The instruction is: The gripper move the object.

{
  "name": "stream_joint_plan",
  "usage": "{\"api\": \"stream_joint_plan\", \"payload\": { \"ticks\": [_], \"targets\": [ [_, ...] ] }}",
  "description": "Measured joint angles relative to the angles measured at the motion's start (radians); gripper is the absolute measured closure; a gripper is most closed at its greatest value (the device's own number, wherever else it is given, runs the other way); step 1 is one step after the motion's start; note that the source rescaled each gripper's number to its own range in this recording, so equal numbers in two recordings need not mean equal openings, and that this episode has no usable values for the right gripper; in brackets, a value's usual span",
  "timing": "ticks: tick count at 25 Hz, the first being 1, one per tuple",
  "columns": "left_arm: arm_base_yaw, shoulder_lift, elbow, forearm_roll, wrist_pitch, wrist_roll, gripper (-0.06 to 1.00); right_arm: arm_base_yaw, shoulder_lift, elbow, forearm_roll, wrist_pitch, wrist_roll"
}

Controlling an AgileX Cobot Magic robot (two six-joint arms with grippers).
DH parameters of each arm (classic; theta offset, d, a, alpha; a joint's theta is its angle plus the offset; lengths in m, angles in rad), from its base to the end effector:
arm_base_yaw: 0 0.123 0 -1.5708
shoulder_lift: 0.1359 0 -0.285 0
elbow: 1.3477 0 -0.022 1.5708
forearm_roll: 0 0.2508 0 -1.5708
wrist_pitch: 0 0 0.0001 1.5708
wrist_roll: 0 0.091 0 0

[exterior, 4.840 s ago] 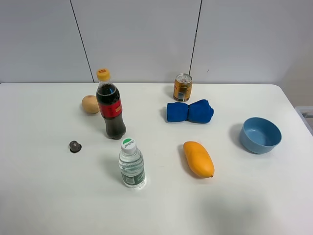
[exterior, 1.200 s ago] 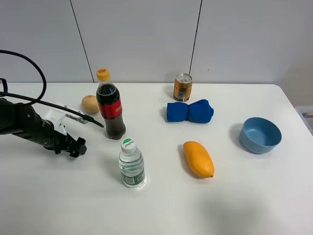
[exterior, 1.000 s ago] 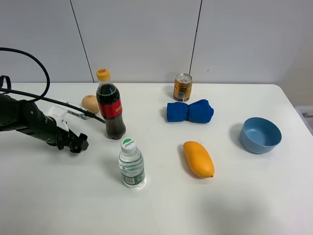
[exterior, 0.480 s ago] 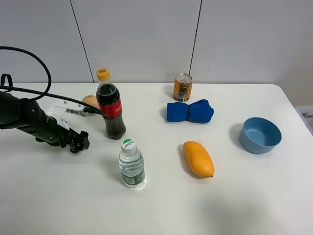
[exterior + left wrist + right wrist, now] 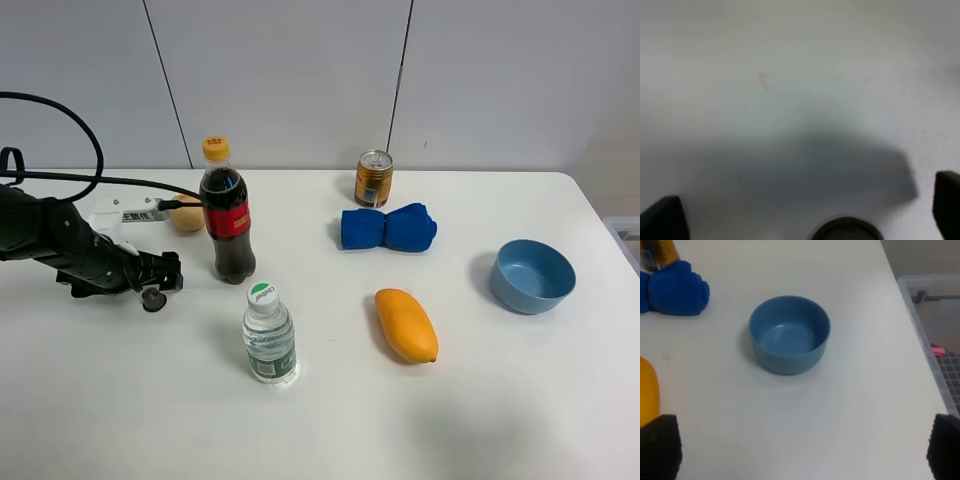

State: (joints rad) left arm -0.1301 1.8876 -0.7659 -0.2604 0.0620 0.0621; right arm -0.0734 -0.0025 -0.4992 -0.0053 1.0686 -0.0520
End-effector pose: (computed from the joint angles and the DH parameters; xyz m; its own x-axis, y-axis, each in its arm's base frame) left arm 0.3105 -0.0421 0.0940 -0.8909 -0.0816 -0.4468 -0.0389 0.9938 -0.1040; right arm -0.0055 0.0000 0.2764 -0.4638 -0.0206 -0.8857 0.0522 0.9974 -0.0505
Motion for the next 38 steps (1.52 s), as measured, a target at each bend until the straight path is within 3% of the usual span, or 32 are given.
{"api": "stream_joint_plan", "payload": {
  "ticks": [20,22,25,28,29,38],
  "targets": [
    [0.0,-0.011,-0.01,0.007,0.145,-0.007,0.07,0.0,0.0,0.0,0.005,0.0,0.0],
    [0.0,-0.013,-0.01,0.011,0.154,-0.007,0.17,0.0,0.0,0.0,0.005,0.0,0.0],
    [0.0,-0.014,-0.009,0.01,0.165,-0.012,0.43,0.0,0.0,0.0,0.005,0.0,0.0],
    [0.0,-0.014,-0.007,0.001,0.171,-0.02,0.86,0.0,0.0,0.0,0.005,0.0,0.0],
    [0.0,-0.014,-0.007,-0.001,0.172,-0.022,0.94,0.0,0.0,0.0,0.005,0.0,0.0],
    [0.0,-0.065,0.006,0.046,0.201,0.024,0.94,0.0,0.0,0.0,0.005,0.0,0.0]
  ]
}}
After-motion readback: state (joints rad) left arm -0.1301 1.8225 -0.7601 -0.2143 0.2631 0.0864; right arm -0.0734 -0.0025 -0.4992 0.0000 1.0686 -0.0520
